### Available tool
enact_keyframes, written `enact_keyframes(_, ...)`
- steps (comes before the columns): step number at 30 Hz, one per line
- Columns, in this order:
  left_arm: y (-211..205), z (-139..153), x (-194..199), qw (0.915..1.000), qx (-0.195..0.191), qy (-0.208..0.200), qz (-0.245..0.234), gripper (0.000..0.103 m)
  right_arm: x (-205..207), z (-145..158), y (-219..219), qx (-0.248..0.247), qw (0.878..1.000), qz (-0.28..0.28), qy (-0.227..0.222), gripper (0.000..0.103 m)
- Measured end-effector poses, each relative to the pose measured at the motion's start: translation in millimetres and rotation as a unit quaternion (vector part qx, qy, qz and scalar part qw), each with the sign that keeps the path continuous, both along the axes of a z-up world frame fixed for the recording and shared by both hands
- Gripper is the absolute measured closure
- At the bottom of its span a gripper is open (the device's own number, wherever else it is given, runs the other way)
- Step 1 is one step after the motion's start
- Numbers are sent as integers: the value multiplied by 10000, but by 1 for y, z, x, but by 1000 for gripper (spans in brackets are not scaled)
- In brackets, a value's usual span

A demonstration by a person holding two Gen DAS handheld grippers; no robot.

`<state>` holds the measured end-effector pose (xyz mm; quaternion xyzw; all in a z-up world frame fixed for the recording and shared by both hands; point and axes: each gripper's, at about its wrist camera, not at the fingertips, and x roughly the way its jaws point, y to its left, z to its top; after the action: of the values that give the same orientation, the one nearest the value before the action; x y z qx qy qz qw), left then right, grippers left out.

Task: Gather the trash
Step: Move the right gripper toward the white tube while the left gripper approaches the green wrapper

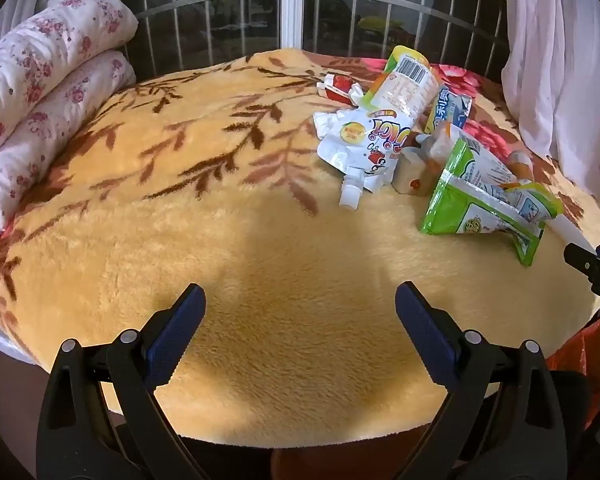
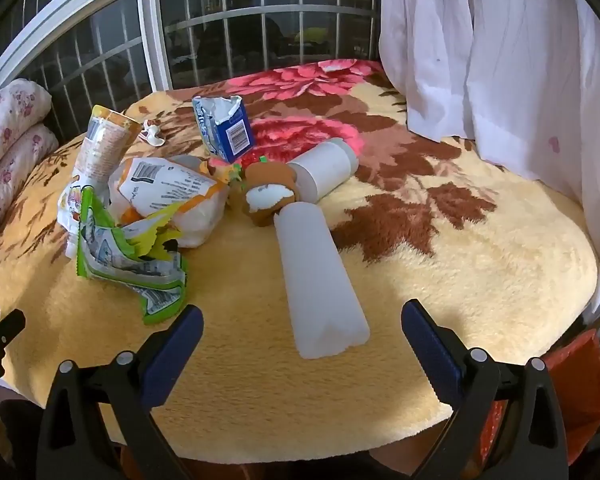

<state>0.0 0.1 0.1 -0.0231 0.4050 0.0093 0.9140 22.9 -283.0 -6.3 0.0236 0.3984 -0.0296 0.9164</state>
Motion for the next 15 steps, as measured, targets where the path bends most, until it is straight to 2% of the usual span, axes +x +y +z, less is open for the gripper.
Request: enact_keyframes(15, 2, -7, -2, 10000, -58, 45, 12, 10, 8, 1, -5, -93, 10000, 12, 29, 5)
